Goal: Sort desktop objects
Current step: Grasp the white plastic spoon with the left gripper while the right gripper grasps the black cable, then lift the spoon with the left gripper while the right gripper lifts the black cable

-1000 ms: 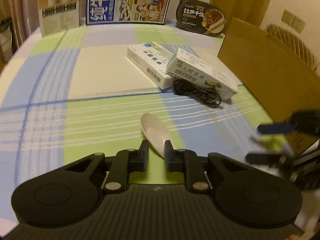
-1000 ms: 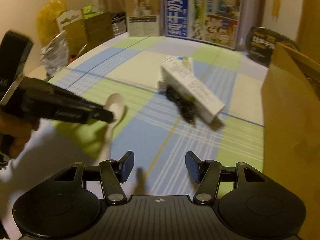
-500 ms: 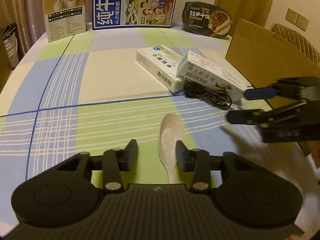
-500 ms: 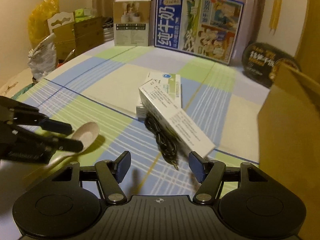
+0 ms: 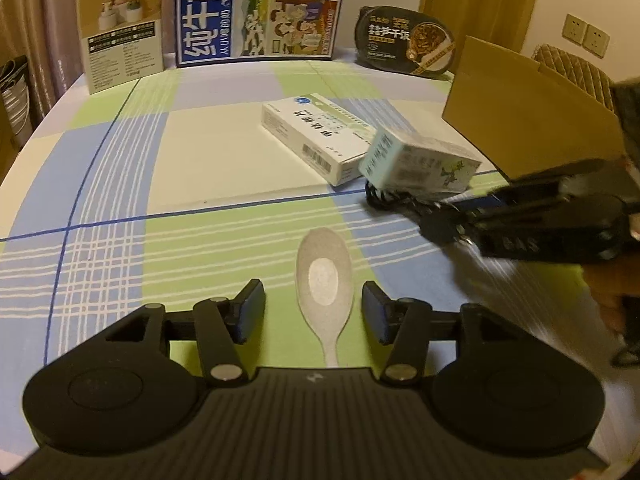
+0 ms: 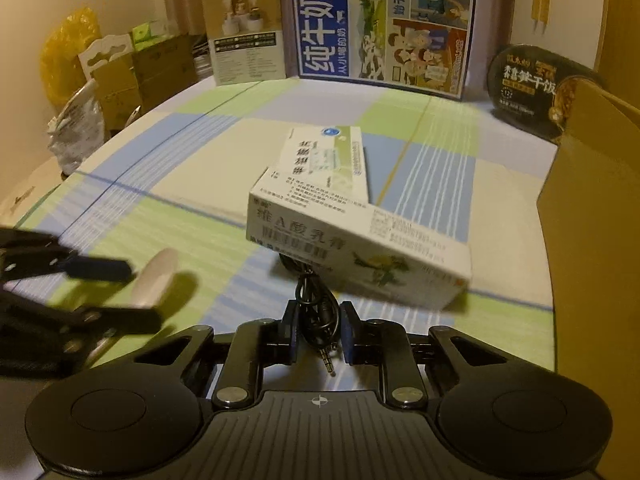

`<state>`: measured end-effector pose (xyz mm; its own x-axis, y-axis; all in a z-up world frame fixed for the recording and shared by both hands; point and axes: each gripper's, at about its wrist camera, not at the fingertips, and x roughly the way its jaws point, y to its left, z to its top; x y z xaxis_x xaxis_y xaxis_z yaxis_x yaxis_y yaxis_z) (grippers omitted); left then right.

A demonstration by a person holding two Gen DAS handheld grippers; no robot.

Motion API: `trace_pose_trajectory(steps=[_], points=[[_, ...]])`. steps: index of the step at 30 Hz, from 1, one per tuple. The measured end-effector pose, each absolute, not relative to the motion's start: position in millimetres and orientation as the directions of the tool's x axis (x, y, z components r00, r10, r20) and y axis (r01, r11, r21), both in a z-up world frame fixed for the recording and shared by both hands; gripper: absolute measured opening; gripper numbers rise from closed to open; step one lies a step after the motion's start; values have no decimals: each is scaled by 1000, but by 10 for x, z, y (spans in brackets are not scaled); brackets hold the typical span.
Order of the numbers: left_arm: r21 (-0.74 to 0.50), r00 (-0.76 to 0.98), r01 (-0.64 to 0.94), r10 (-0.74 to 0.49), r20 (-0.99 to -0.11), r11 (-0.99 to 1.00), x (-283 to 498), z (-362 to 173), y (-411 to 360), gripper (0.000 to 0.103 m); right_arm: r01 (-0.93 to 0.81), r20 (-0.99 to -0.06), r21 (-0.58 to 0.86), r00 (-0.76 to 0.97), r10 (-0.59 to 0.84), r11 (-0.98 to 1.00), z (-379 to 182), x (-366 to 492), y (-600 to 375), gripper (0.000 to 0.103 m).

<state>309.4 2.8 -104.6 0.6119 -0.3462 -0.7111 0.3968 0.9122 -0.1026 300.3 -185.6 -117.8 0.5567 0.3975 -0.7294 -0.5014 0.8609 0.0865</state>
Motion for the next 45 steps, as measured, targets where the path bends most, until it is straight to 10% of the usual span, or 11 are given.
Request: trace_pose_trajectory(steps=[12,20,27,40,45], points=[[-78,553,493,-381,-741,867,2844,-1013,-210,16,-414,-763,158,525,377,896,-1035,2020,-2103,17],[-47,559,515,-377,-738,856,2554,-1016,-244,17,-422,-758,118,547,356,899,-1040,1622,-2154,17],[19,604,523,-355,-714,852,2665,-1038,-366,55,-452,-717,68,598,358,890,-1043,1602,-2135,47],[11,619,528,-376,-689,849,2813,-1111,-463,54,-474,-697,72,606,384,878,-1130,1678,-2154,47],[-12,612,527,-390,-688,850,2853,-1112,-484,29,-488,-687,62,612,392,870,-1149,1681,-2127,47]])
